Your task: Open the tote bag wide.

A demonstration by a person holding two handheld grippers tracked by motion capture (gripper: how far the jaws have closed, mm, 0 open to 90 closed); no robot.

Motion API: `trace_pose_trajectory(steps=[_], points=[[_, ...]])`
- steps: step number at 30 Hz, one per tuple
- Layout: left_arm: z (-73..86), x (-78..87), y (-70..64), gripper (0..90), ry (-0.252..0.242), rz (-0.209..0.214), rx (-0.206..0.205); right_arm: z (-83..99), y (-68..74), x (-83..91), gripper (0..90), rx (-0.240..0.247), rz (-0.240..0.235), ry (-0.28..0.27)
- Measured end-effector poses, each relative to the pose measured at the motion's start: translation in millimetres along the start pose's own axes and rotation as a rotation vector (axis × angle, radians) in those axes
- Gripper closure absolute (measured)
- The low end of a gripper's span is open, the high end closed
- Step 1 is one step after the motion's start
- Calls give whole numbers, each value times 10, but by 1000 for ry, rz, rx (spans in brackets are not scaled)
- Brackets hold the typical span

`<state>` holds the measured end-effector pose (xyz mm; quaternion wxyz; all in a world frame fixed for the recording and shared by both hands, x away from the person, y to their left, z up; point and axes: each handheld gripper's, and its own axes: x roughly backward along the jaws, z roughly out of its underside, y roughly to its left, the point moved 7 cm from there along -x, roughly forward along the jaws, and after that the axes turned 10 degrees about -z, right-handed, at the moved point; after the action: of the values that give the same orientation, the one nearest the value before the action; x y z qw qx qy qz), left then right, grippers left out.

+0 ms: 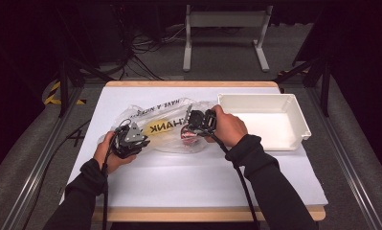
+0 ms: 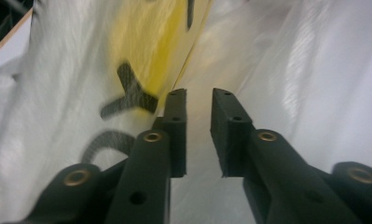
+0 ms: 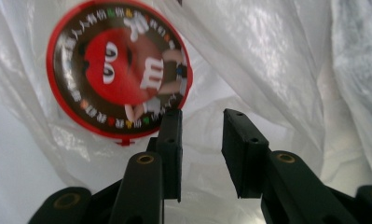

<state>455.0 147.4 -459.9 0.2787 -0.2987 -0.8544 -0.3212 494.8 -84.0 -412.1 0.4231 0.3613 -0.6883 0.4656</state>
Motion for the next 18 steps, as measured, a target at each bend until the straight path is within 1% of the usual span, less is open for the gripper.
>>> trace_pose_trajectory(steps=[1,2,3,4,5,6,7,8,9,10,11,12,13,14,15,17,18], points=[[7,-15,23,736,-4,-2,21,19,-9,-4,649,-6,-6,8],[9,-25,51,736,-9,-9,38,70,-3,-36,597,-9,-45,45],[9,-25,51,721,-9,-9,38,70,-3,-36,597,-9,-45,45],[16,-40,125,688,-15,-16,83,135,26,-111,572,2,-65,94],[24,-44,159,674,-15,-6,110,151,35,-153,545,-1,-62,96],[38,-62,191,674,-13,-11,131,166,59,-174,516,5,-89,117],[38,-62,191,673,-13,-11,131,166,59,-174,516,5,-89,117],[66,-98,222,673,9,-20,140,170,87,-199,507,7,-104,118],[87,-121,229,674,33,-28,134,171,104,-222,501,6,-112,119],[113,-155,236,675,64,-51,120,174,112,-236,486,8,-117,122],[135,-191,249,665,90,-84,108,195,157,-274,481,19,-153,147],[143,-212,277,651,94,-104,128,204,176,-287,485,24,-167,155],[143,-212,277,636,94,-104,128,204,176,-287,485,24,-167,155],[144,-208,310,636,88,-121,154,212,199,-298,485,28,-181,163],[146,-175,391,591,61,-154,196,239,256,-315,478,47,-216,184],[178,-144,463,585,62,-167,237,268,301,-326,469,63,-246,203],[194,-134,496,567,56,-160,272,287,325,-333,463,70,-264,212]])
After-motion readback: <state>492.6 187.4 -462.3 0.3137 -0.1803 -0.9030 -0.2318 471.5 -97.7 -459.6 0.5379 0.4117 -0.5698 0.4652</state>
